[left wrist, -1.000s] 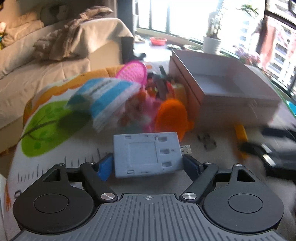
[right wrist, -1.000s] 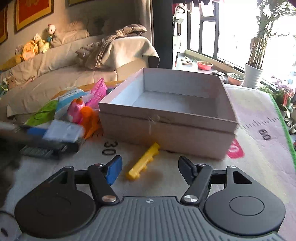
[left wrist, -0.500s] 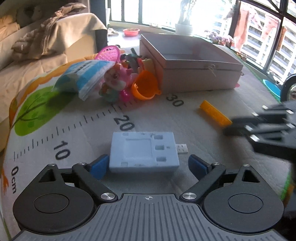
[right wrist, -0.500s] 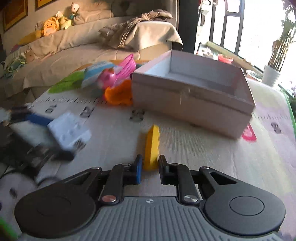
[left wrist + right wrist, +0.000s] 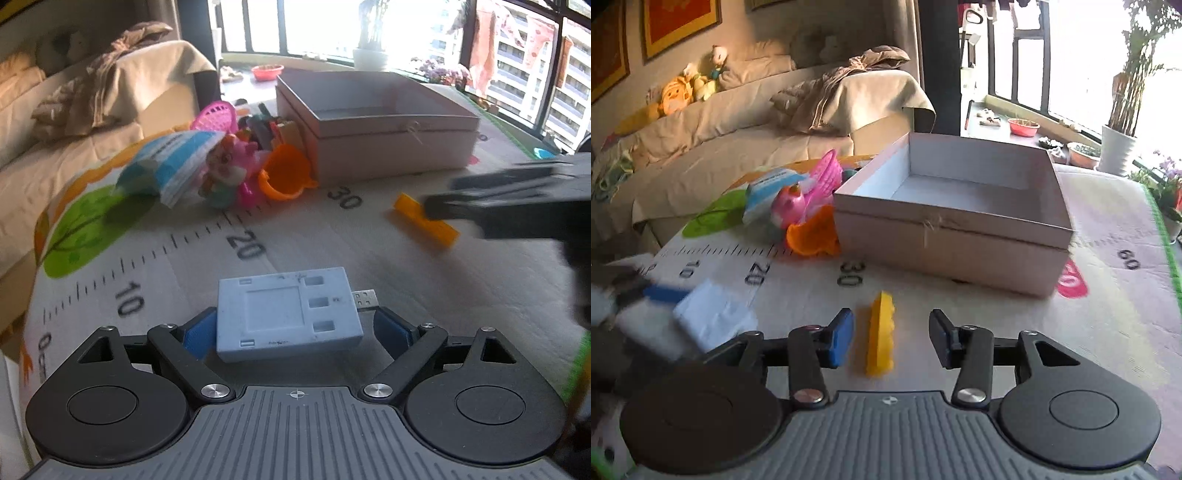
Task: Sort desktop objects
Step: 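Grasp the white power bank with the left tool while the right tool grasps the yellow brick, then lower the power bank into the pink box with the left tool while the right tool drops the brick in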
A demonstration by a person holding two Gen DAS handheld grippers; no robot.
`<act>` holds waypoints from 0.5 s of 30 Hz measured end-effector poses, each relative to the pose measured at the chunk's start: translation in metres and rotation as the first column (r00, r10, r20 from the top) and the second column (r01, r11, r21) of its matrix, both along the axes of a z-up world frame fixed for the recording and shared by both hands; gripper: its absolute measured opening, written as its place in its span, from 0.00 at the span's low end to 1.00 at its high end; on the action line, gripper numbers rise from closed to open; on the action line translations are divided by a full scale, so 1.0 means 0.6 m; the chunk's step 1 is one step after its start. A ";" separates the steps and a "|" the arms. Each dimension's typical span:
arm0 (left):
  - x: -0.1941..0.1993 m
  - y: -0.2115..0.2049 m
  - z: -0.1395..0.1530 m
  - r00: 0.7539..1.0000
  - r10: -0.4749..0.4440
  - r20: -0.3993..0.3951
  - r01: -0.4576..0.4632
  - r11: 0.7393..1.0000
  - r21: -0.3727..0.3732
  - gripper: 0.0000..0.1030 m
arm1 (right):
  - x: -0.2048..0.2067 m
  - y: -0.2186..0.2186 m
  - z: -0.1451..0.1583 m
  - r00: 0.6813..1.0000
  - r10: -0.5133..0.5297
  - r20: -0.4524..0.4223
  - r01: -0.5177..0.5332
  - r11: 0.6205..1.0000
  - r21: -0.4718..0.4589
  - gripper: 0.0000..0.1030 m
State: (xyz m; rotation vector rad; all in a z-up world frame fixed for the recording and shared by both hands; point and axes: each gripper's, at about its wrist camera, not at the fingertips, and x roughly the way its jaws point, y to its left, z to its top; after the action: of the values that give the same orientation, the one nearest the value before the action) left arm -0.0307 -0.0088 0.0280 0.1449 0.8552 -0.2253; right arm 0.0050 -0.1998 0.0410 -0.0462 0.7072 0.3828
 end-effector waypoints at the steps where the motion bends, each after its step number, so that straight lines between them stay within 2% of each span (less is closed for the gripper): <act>1: -0.007 -0.001 0.003 1.000 -0.003 -0.006 0.003 1.000 -0.011 0.90 | 0.010 0.008 -0.007 1.000 0.005 -0.006 -0.005 1.000 -0.006 0.44; 3: -0.022 -0.004 0.009 1.000 -0.008 -0.021 0.007 0.999 -0.042 0.90 | 0.022 0.023 -0.022 1.000 0.015 -0.020 -0.015 0.999 -0.045 0.40; 5: -0.037 -0.009 0.015 1.000 -0.012 -0.025 0.011 0.998 -0.059 0.90 | 0.017 0.030 -0.030 0.999 0.034 -0.018 -0.035 0.996 -0.082 0.28; 6: -0.045 -0.012 0.019 1.000 -0.015 -0.021 0.013 0.998 -0.064 0.90 | 0.012 0.033 -0.030 0.999 0.052 -0.013 -0.054 0.993 -0.105 0.15; 10: -0.055 -0.026 0.053 0.998 -0.038 0.045 0.042 0.996 -0.079 0.90 | -0.020 0.007 0.000 0.996 0.086 -0.009 -0.086 0.991 -0.099 0.16; 13: -0.032 -0.041 0.097 0.989 -0.073 0.132 0.086 0.992 -0.095 0.90 | -0.032 -0.033 0.059 0.997 0.050 0.051 -0.048 0.998 -0.037 0.16; 15: -0.002 -0.057 0.127 0.973 -0.087 0.213 0.108 0.990 -0.086 0.90 | -0.027 -0.063 0.103 0.995 0.012 0.097 -0.014 1.000 0.023 0.16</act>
State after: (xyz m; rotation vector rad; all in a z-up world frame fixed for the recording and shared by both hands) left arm -0.0319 -0.0429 0.1041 0.1173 0.6271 -0.3374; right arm -0.0114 -0.2377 0.1029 -0.0470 0.6064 0.3989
